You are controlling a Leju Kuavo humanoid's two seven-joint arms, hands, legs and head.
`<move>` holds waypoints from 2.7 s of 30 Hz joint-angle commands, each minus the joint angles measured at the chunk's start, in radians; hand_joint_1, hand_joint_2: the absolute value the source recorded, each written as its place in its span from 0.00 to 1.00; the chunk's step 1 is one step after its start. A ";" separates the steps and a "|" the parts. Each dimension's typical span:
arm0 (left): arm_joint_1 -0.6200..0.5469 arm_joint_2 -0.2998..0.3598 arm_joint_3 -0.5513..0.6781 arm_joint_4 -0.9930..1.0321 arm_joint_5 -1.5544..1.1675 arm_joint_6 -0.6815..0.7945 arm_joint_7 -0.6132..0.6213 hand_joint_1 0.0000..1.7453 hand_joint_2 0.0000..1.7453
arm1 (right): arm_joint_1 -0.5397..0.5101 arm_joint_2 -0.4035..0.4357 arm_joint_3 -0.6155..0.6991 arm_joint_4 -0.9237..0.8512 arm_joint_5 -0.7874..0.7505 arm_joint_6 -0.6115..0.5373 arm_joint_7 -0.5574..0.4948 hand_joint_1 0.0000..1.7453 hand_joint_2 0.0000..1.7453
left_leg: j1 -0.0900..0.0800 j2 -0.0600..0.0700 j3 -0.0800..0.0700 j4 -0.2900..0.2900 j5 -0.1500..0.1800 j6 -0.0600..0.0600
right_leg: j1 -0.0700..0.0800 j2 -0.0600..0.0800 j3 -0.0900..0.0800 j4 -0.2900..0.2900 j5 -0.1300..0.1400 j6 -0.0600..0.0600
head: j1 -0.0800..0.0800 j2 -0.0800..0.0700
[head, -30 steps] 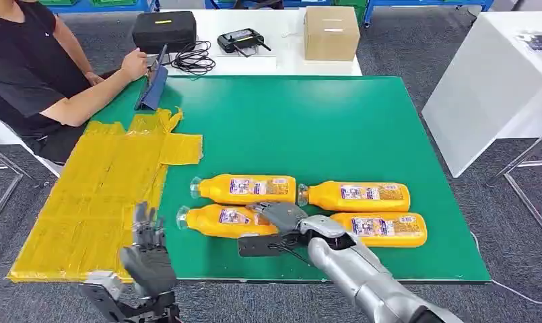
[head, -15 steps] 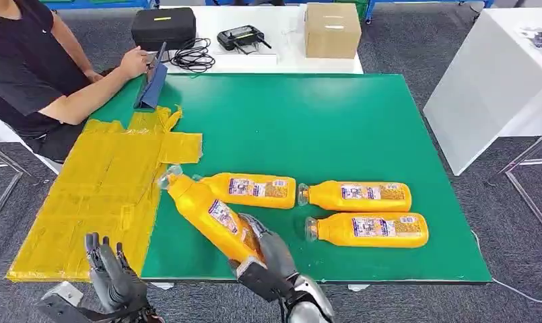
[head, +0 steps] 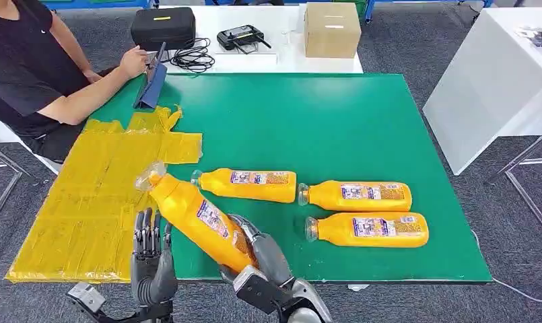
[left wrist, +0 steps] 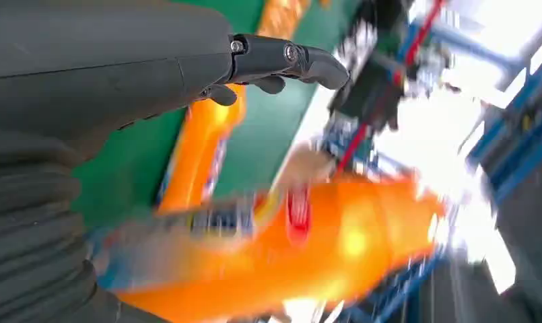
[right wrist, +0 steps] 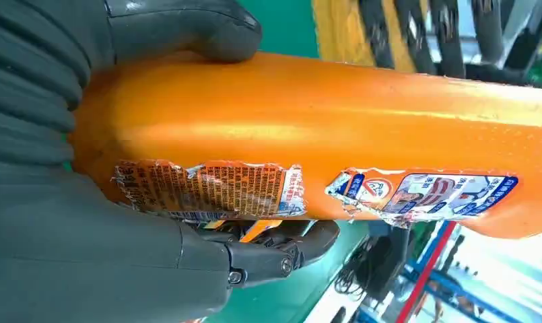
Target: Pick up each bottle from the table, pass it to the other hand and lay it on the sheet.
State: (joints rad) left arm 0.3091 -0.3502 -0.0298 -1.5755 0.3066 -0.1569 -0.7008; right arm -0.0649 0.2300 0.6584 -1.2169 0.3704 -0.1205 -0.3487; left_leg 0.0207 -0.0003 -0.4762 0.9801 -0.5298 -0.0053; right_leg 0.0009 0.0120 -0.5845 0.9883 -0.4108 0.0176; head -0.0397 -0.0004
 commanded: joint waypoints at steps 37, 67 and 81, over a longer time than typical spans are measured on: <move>-0.040 0.022 -0.006 -0.158 -0.400 0.229 0.003 1.00 1.00 | -0.117 -0.072 0.155 0.053 0.314 -0.123 0.114 0.77 1.00 | 0.000 -0.001 0.001 -0.001 0.000 0.001 | 0.000 -0.002 0.001 -0.001 0.000 0.000 | 0.000 0.000; -0.536 0.461 -0.190 0.727 -1.877 0.801 0.775 1.00 1.00 | -0.683 -0.121 -0.240 0.516 0.271 0.059 0.094 0.00 1.00 | -0.002 -0.003 0.002 -0.001 0.004 0.000 | -0.001 -0.004 0.001 0.001 0.002 0.001 | 0.001 0.000; -0.719 0.523 -0.404 1.049 -1.869 0.723 0.781 0.00 1.00 | -0.801 -0.094 -0.157 0.844 0.313 0.223 0.160 0.00 1.00 | -0.001 -0.001 0.003 -0.001 0.006 0.000 | -0.002 -0.001 0.001 0.001 0.003 0.000 | 0.000 0.000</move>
State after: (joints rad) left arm -0.3026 0.1342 -0.3492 -0.8089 -1.5511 0.5989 0.2369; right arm -0.7208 0.1274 0.4425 -0.7041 0.6844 0.0047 -0.2376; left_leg 0.0202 -0.0037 -0.4763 0.9806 -0.5245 -0.0063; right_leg -0.0007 0.0094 -0.5835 0.9902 -0.4093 0.0181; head -0.0393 -0.0004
